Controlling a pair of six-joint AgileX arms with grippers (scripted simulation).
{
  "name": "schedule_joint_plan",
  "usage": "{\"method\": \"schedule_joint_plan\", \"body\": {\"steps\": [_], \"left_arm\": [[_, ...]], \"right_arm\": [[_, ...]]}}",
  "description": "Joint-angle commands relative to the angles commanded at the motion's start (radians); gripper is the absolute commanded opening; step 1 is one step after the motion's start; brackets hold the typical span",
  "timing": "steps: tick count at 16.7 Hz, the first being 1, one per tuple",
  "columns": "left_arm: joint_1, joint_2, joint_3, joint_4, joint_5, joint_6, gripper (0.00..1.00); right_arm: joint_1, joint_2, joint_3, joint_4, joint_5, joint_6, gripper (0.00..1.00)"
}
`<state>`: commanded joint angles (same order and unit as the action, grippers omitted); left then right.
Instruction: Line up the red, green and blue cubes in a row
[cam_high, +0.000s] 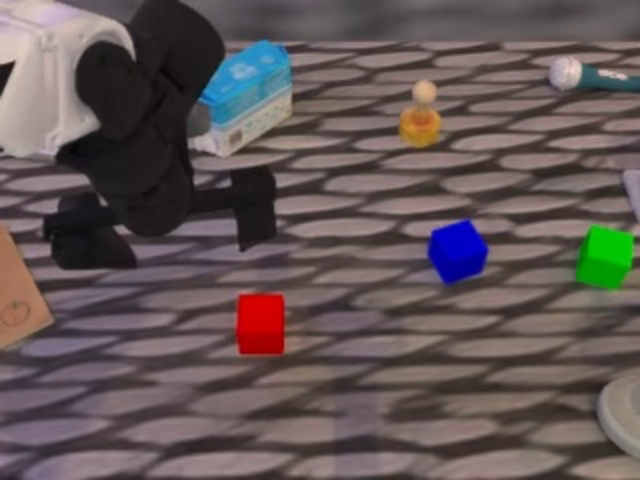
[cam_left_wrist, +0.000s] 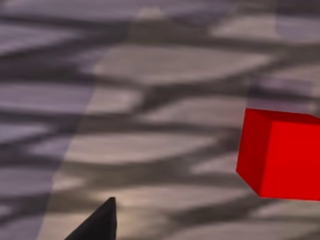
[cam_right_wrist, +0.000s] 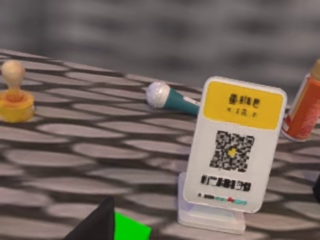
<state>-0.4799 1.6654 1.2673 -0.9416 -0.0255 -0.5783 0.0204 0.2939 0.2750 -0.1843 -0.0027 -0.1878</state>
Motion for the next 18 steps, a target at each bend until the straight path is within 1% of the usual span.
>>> {"method": "schedule_joint_plan", "body": {"steps": [5, 10, 14, 18], "left_arm": [[0.175, -0.477, -0.372, 0.238, -0.006, 0.078, 1.0], [0.339, -1.0, -0.795, 0.507, -0.003, 0.237, 1.0], [0.431, -1.336, -1.055, 0.705, 0.007, 0.385, 1.0], [0.482, -1.557, -1.212, 0.863, 0.019, 0.513, 1.0]], "right_arm": [[0.024, 0.498, 0.374, -0.266, 0.003, -0.264, 1.0], [0.051, 1.062, 0.759, -0.558, 0.01, -0.546, 1.0], [0.071, 1.416, 1.03, -0.754, 0.012, -0.74, 1.0], [0.085, 1.656, 1.238, -0.886, 0.008, -0.878, 1.0]]}}
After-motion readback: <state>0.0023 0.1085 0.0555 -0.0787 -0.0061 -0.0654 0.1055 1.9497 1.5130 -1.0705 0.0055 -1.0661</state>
